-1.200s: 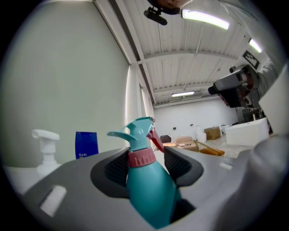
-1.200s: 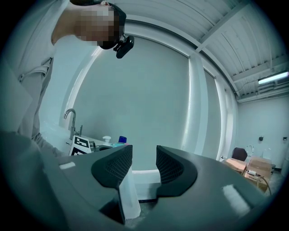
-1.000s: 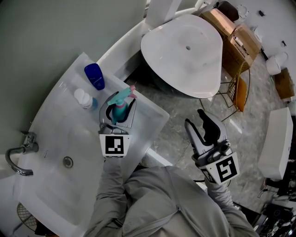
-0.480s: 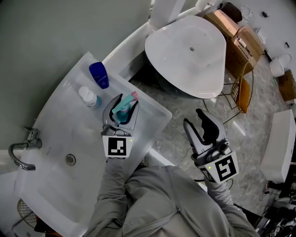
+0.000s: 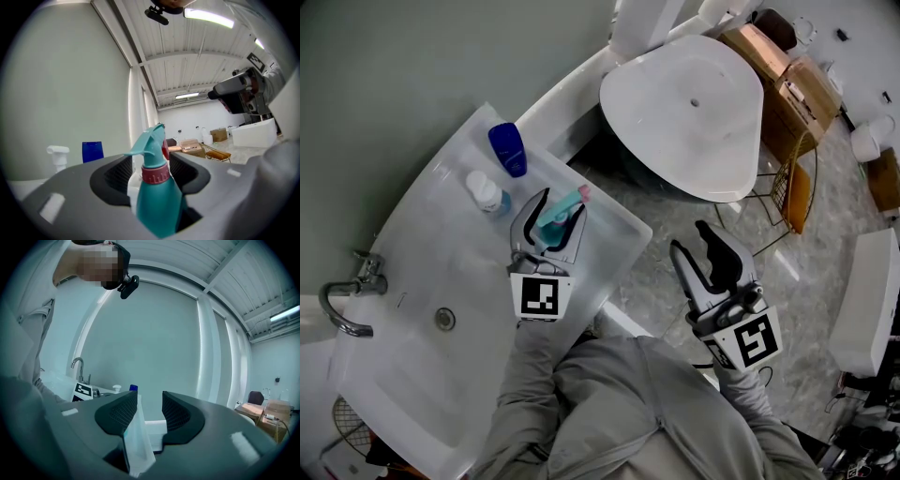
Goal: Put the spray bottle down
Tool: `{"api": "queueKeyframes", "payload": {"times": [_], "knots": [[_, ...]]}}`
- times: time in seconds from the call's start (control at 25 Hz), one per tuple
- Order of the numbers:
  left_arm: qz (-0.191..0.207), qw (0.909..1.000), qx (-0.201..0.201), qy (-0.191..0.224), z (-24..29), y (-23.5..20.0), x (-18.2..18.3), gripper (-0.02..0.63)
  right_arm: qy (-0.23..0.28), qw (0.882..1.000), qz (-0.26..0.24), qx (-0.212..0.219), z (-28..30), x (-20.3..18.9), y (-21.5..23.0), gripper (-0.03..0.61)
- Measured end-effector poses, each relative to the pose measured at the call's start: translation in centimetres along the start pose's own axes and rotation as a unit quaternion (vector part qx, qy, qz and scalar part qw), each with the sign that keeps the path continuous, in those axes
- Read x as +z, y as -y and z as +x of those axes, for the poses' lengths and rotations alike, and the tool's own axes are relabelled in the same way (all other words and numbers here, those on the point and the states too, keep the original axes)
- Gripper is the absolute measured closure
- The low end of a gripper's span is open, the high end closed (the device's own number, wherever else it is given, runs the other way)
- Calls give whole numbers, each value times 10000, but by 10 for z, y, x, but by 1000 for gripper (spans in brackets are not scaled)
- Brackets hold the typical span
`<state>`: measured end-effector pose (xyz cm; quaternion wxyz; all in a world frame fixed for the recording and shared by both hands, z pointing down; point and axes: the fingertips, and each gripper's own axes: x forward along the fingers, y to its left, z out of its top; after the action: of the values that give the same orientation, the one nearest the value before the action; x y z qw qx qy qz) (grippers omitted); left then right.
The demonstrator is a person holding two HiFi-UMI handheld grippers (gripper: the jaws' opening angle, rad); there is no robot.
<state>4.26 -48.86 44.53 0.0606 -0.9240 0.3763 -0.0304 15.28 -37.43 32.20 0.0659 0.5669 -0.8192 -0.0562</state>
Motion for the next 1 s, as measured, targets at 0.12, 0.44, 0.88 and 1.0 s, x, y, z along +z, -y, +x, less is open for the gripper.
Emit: {"api": "queueKeyframes", "payload": {"times": [0.12, 0.44, 0.88, 1.0], "knots": [[30, 10000, 21, 13, -2, -1, 0, 345, -40, 10000, -19, -14, 0, -4, 1, 416], [91, 9999, 94, -25, -12, 0, 5, 341, 17, 9999, 94, 70, 3, -6, -1, 416], [144, 9994, 301, -121, -39, -1, 11, 333, 150, 9991, 289, 279, 7, -6, -9, 416], [230, 9990, 355, -161, -50, -1, 14, 331, 199, 9986, 352, 333, 10, -5, -11, 416]]}}
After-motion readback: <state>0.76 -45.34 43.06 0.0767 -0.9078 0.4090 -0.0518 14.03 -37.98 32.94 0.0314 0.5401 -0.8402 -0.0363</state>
